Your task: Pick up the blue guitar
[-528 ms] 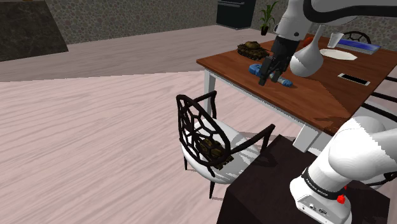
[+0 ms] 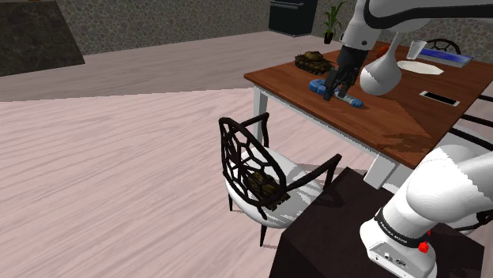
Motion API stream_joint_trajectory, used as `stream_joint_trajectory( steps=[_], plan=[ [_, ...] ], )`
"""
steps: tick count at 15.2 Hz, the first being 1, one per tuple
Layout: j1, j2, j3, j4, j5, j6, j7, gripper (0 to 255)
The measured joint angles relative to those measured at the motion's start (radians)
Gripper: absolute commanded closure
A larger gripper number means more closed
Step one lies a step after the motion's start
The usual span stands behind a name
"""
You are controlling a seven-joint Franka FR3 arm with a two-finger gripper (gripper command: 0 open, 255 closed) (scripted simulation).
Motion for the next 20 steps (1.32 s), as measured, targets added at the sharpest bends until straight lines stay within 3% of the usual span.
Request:
stream_joint_trajectory(
  steps=[10,20],
  plan=[
    [-0.038,0.294,-0.194,0.195,-0.042,0.044,-0.225,0],
    [-0.089,0.654,-0.345,0.475,0.046,0.042,-0.463,0]
  ],
)
